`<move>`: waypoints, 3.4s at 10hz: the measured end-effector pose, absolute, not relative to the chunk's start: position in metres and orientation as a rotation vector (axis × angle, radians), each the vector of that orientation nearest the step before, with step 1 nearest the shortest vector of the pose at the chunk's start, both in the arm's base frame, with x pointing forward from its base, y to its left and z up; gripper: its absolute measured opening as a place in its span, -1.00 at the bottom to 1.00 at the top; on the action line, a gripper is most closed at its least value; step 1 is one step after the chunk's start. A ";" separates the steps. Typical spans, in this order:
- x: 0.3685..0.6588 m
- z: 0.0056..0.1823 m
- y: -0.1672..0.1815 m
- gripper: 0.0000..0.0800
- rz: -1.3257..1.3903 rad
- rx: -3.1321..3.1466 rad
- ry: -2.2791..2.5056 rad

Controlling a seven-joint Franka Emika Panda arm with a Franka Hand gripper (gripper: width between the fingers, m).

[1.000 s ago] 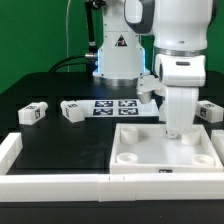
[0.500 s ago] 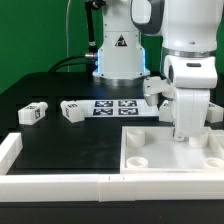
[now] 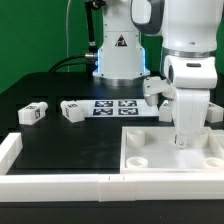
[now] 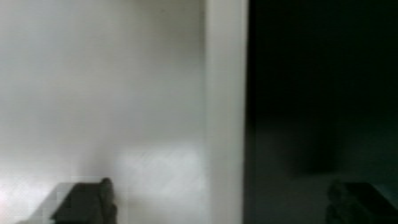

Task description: Assemble one leg

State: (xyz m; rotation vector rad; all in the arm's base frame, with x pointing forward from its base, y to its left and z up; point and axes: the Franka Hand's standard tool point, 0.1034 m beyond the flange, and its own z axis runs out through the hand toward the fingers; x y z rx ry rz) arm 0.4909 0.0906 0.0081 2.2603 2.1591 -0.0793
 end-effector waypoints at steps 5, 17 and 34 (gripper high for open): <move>0.491 0.008 0.091 0.62 -0.080 2.261 2.159; 0.479 0.051 0.098 0.62 0.024 2.683 1.559; 0.396 0.039 0.167 0.62 -0.190 3.030 0.865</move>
Offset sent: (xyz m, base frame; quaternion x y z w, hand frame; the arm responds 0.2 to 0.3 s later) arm 0.0000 0.0000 0.0000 0.0000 0.0000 0.0000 1.0000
